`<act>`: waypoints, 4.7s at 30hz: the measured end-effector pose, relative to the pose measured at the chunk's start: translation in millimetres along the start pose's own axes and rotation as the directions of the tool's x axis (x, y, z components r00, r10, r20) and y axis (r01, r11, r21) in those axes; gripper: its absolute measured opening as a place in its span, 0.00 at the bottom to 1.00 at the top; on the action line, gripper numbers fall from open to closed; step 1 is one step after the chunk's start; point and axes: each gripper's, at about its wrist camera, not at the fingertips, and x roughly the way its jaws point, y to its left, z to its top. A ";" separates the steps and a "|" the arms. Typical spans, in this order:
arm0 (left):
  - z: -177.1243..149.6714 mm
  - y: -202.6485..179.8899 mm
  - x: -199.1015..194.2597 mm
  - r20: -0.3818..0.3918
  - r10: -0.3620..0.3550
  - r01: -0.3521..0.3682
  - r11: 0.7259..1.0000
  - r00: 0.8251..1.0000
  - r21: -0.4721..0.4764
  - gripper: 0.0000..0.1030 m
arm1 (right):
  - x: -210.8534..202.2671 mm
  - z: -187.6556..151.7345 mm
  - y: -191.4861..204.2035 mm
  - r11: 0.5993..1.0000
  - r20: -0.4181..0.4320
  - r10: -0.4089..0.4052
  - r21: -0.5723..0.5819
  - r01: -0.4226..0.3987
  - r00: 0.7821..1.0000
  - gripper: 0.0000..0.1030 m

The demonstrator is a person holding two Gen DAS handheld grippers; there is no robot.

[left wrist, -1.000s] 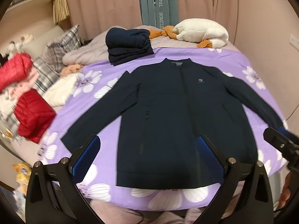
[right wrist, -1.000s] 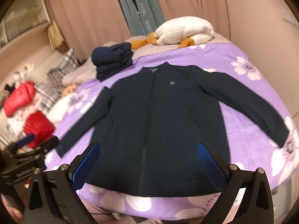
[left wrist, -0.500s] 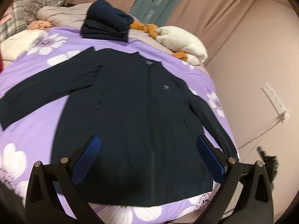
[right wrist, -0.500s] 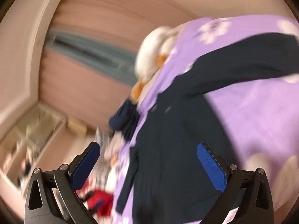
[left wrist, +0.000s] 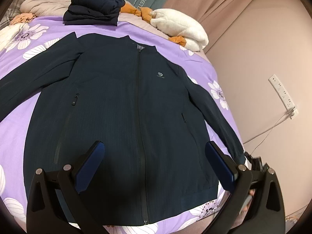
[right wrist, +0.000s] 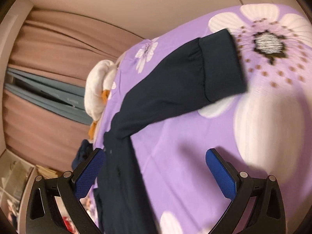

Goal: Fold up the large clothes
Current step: 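Reach the right tool to the jacket sleeve cuff and grasp it, then carry the gripped sleeve across the jacket front with the right tool, then grasp the other sleeve cuff with the left tool and lift it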

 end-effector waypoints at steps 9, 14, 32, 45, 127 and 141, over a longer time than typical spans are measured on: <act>3.3 1.2 18.4 -0.028 0.065 -0.065 0.997 0.997 0.030 1.00 | 44.9 43.3 -3.3 0.985 0.192 -0.159 -0.029 0.167 0.969 0.87; 5.9 9.4 23.7 -0.037 0.092 -0.090 0.995 0.995 0.047 1.00 | 49.9 51.6 -13.6 0.947 0.264 -0.313 0.016 0.320 0.912 0.22; 18.5 107.4 -15.4 0.027 0.103 -0.095 0.972 0.994 -0.216 1.00 | 77.2 -15.3 301.2 0.596 0.356 -0.106 -0.725 0.346 0.928 0.08; 16.9 162.2 -29.0 0.026 0.174 -0.157 0.934 0.984 -0.320 1.00 | 305.4 -291.3 332.6 -0.095 0.081 -0.341 -0.994 0.052 0.937 0.88; 135.9 165.4 145.2 -0.113 -0.027 0.018 0.997 0.993 -0.076 0.05 | 212.3 -147.8 176.2 0.566 -0.232 -0.373 -0.824 0.022 0.898 0.89; 132.7 147.3 105.8 -0.040 0.029 -0.031 0.999 0.999 -0.032 0.24 | 218.9 -133.8 192.7 0.559 -0.207 -0.343 -0.829 0.022 0.916 0.89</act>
